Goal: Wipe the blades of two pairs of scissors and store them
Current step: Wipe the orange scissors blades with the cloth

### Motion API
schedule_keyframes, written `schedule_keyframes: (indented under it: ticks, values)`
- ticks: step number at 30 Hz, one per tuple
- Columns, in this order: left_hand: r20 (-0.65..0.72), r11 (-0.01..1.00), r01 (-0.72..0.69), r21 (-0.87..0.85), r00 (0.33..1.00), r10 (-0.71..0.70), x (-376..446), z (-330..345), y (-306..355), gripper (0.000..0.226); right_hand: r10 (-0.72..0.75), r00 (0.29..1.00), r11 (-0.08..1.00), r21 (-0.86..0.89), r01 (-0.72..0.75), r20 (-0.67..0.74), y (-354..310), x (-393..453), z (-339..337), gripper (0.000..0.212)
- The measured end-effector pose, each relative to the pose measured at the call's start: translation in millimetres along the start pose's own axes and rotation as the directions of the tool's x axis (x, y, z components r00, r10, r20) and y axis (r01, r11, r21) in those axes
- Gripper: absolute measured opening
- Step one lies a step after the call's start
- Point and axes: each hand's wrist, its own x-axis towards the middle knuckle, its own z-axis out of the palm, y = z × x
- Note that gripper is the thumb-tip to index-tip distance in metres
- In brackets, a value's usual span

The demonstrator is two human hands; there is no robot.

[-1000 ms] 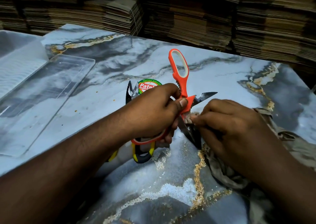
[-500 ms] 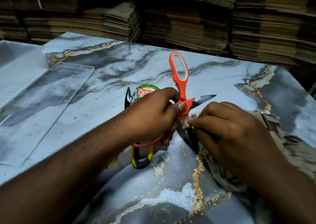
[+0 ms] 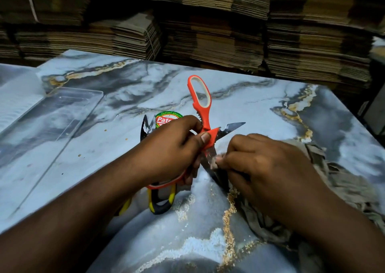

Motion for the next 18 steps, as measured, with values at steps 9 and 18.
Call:
schedule_keyframes:
  ticks: [9, 18]
  values:
    - [0.041, 0.997, 0.06, -0.054, 0.997, -0.058, -3, -3, 5, 0.018, 0.266, 0.937, 0.924, 0.337, -0.181, -0.227, 18, -9, -18, 0.017]
    - [-0.027, 0.998, 0.027, 0.059, 0.999, -0.025, 0, 2, 1, 0.02, 0.031, 0.995, 0.977, 0.213, -0.012, -0.09, -1, 7, 11, 0.013]
